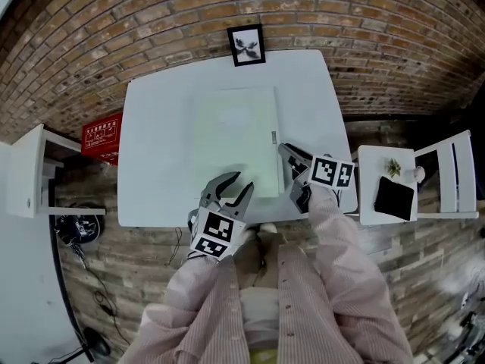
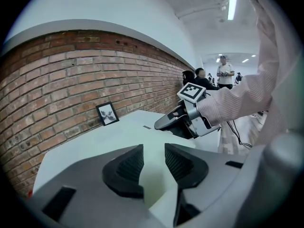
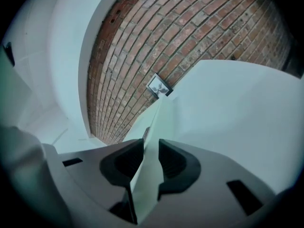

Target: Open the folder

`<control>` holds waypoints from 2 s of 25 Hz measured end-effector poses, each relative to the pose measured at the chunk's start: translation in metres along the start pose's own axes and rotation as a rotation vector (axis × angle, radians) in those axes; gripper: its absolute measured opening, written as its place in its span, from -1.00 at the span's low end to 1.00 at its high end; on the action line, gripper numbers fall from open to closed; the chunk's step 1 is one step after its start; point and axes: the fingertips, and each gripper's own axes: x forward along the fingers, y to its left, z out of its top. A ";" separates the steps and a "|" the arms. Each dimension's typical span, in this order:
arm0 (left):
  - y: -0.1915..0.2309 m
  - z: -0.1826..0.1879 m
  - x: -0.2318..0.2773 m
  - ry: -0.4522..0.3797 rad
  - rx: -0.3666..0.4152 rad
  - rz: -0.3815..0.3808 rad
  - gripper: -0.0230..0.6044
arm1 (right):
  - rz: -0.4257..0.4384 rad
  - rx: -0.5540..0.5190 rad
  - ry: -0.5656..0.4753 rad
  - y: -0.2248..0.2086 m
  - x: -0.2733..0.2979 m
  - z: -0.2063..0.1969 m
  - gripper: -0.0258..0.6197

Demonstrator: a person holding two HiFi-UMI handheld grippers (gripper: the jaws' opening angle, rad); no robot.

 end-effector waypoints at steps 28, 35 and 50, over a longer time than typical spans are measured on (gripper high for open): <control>-0.067 -0.026 0.019 0.146 0.715 -0.112 -0.69 | 0.024 0.079 -0.023 -0.001 0.001 0.000 -0.61; -0.070 -0.024 0.016 0.128 0.728 -0.083 -0.77 | 0.028 0.077 -0.021 -0.002 0.001 -0.001 -0.61; -0.063 -0.007 0.003 0.065 0.639 -0.018 -0.88 | 0.014 0.063 0.025 -0.002 0.003 0.000 -0.62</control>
